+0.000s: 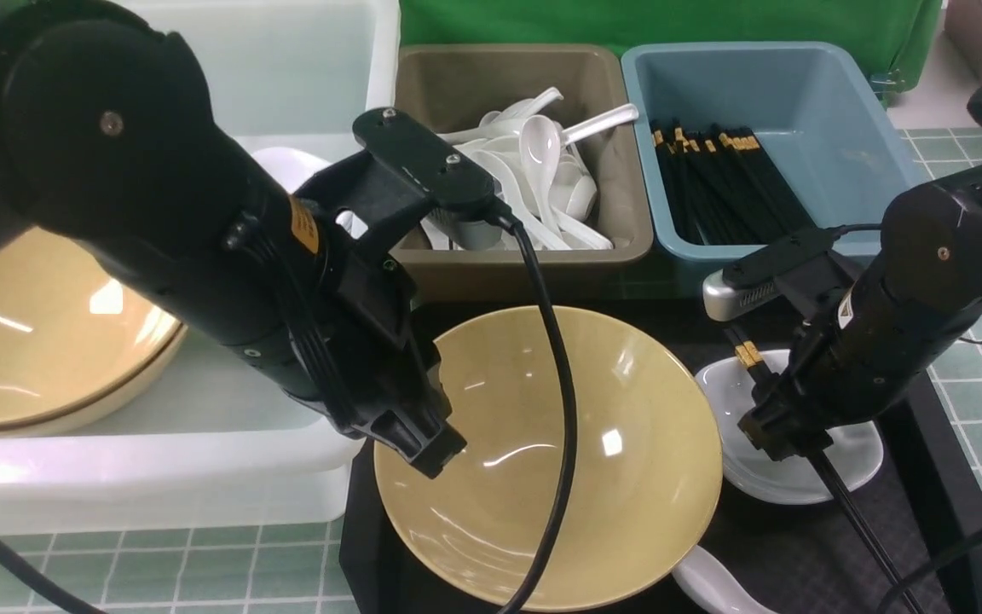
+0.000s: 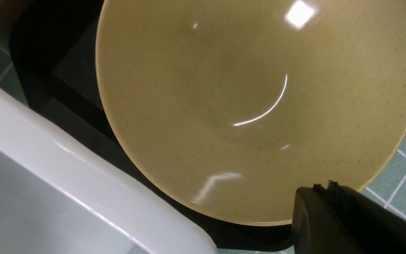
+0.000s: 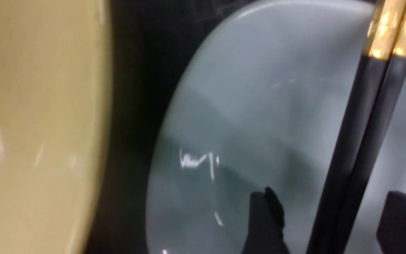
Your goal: On blue table put chopsticks spoon bowls plates into blue grey white boxes.
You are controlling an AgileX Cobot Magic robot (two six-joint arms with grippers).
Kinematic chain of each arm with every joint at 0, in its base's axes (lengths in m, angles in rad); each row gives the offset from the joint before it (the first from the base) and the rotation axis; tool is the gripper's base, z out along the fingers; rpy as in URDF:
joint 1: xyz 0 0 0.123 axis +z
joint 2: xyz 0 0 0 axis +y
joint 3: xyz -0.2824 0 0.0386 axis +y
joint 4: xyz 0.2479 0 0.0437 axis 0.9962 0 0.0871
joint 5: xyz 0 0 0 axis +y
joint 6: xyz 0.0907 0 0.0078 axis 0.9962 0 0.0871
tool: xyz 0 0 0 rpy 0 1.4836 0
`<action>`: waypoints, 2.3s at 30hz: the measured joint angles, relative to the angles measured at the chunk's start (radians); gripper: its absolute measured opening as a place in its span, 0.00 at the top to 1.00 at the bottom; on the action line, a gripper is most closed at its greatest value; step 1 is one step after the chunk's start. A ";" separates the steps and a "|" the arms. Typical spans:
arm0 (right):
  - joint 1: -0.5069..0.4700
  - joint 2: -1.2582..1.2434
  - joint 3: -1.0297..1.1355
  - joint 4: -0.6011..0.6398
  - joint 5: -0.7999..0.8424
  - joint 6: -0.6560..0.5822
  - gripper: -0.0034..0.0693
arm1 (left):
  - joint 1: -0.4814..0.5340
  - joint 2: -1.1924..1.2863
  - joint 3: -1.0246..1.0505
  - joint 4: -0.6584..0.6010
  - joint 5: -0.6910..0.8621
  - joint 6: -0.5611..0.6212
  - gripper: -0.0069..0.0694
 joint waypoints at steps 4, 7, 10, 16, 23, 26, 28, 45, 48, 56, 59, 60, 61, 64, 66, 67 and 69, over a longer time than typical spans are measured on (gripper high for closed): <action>0.000 0.008 0.000 -0.001 -0.006 0.006 0.46 | 0.000 0.000 0.000 0.001 0.000 0.000 0.91; 0.000 0.009 0.000 -0.001 -0.006 0.008 0.58 | 0.000 0.000 0.000 0.001 -0.001 0.000 0.91; 0.000 0.009 -0.002 -0.001 -0.004 0.021 0.70 | 0.000 0.000 0.000 0.002 -0.001 0.001 0.91; 0.000 -0.039 -0.003 -0.001 0.017 0.025 0.73 | 0.000 0.000 0.000 -0.001 -0.001 0.001 0.91; 0.000 -0.166 -0.045 -0.003 0.038 0.025 0.73 | 0.000 0.000 0.000 -0.061 -0.096 0.001 0.91; 0.000 -0.186 -0.155 -0.007 0.024 0.024 0.73 | -0.001 0.004 0.000 -0.071 -0.240 0.001 0.91; 0.000 -0.180 -0.226 -0.016 -0.013 0.024 0.73 | -0.001 0.018 0.000 -0.071 -0.351 0.001 0.91; -0.142 0.241 -0.727 -0.027 -0.292 0.148 0.73 | -0.001 0.061 0.000 0.013 -0.709 0.001 0.91; -0.155 0.321 -0.766 -0.027 -0.296 0.174 0.73 | -0.001 0.060 0.000 0.021 -0.705 0.001 0.91; -0.169 0.489 -0.827 -0.027 -0.259 0.205 0.72 | -0.001 0.060 0.000 0.022 -0.624 0.001 0.91; -0.169 0.489 -0.844 -0.027 -0.209 0.207 0.64 | -0.001 0.060 0.000 0.029 -0.603 0.001 0.91; -0.169 0.486 -0.851 -0.027 -0.191 0.207 0.62 | -0.001 0.060 0.000 0.030 -0.602 0.001 0.91; -0.169 0.479 -0.870 -0.027 -0.147 0.207 0.56 | -0.001 0.057 0.000 0.031 -0.594 0.000 0.91; -0.169 0.446 -0.936 -0.027 0.007 0.180 0.44 | -0.001 0.034 0.000 0.031 -0.559 -0.006 0.91; -0.169 0.415 -0.978 -0.027 0.108 0.129 0.40 | -0.001 0.005 0.000 0.029 -0.537 -0.016 0.91; -0.168 0.397 -0.998 -0.027 0.164 0.096 0.38 | -0.001 -0.014 0.000 0.029 -0.520 -0.026 0.91; -0.165 0.374 -1.019 -0.027 0.236 0.048 0.38 | -0.001 -0.044 0.000 0.029 -0.497 -0.033 0.91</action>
